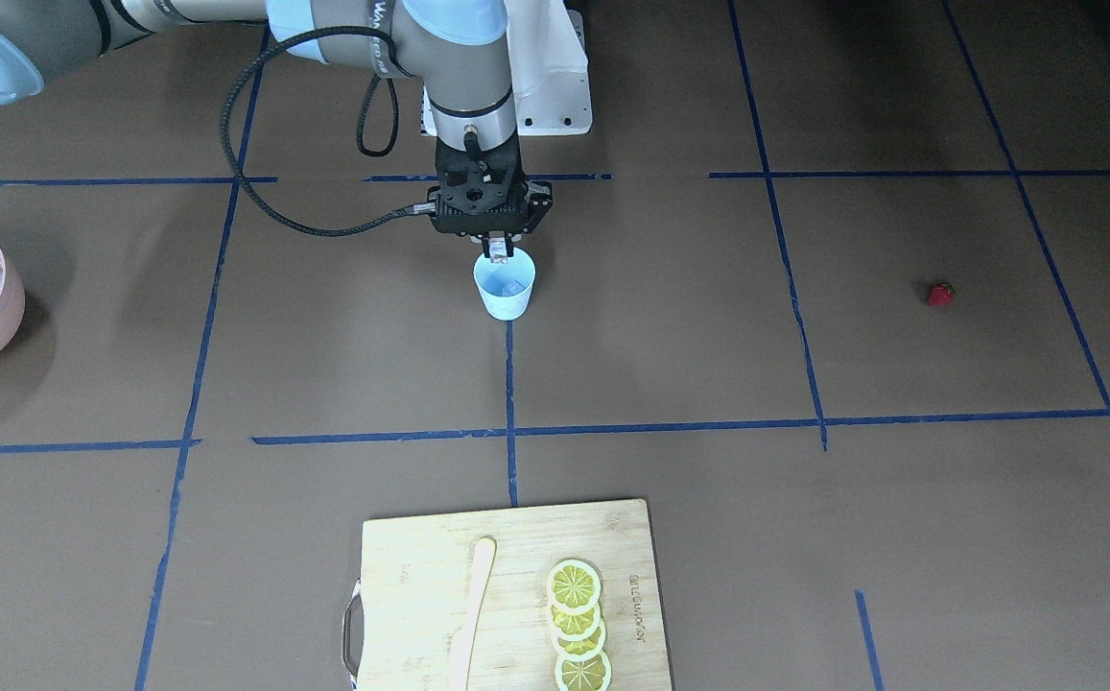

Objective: Put ice and strawberries in cup
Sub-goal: 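Carry the ice cube with the right gripper over the cup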

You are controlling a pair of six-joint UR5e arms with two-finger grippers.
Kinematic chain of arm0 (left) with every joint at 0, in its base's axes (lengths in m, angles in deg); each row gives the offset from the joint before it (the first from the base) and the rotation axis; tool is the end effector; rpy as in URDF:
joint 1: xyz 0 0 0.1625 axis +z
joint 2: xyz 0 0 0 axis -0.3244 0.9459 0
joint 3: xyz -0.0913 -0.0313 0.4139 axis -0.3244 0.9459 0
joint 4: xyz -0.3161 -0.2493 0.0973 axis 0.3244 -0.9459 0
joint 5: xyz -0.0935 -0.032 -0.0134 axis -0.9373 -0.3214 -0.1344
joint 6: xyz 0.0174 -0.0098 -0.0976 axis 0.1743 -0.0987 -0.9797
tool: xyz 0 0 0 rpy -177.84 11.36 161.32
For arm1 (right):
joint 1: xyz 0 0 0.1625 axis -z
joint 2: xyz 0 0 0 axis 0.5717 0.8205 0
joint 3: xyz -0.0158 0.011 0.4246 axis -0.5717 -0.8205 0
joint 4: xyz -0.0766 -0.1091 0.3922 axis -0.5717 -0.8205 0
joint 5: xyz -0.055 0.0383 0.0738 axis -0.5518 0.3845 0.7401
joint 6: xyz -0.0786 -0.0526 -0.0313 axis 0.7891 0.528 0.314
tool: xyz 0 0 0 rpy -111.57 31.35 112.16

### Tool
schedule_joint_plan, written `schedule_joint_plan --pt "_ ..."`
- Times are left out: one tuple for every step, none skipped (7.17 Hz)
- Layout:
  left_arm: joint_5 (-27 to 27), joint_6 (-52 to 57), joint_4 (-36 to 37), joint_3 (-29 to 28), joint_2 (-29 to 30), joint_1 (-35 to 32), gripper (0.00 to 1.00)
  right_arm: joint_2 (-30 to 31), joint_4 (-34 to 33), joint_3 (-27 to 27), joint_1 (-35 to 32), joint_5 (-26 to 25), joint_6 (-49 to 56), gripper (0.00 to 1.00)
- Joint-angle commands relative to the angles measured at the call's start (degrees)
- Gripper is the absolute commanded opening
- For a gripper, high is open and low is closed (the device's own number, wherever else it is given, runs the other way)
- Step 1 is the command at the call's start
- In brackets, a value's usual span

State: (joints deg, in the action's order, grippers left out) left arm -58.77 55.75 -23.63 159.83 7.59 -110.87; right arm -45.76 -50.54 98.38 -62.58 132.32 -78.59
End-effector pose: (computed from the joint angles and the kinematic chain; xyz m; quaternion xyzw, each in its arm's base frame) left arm -0.0721 -0.4520 0.6312 0.0445 0.4220 0.0206 0.9052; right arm -0.5566 -0.4148 0.1225 0.0395 -0.4016 0.0367 0.9142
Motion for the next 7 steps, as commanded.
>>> schedule_joint_plan --pt "0.0 0.0 0.0 0.0 0.0 0.0 1.0 0.2 0.0 -1.4 0.4 0.0 0.1 0.72" --pt "0.0 0.0 0.0 0.0 0.0 0.0 1.0 0.3 0.0 -0.9 0.3 0.4 0.1 0.99" --pt "0.0 0.0 0.0 -0.1 0.0 0.0 1.0 0.1 0.0 -0.9 0.3 0.5 0.1 0.99" --pt "0.0 0.1 0.0 -0.1 0.0 0.0 1.0 0.0 -0.1 -0.7 0.3 0.5 0.1 0.99" --pt "0.0 0.1 0.0 -0.2 0.0 0.0 1.0 0.3 -0.5 0.8 0.2 0.7 0.5 0.99" --pt "0.0 0.1 0.0 -0.2 0.0 0.1 1.0 1.8 -2.6 4.1 -1.1 0.9 1.5 0.99" --pt "0.0 0.1 0.0 -0.2 0.0 0.4 1.0 5.3 -2.8 8.6 -2.9 1.0 4.5 0.99"
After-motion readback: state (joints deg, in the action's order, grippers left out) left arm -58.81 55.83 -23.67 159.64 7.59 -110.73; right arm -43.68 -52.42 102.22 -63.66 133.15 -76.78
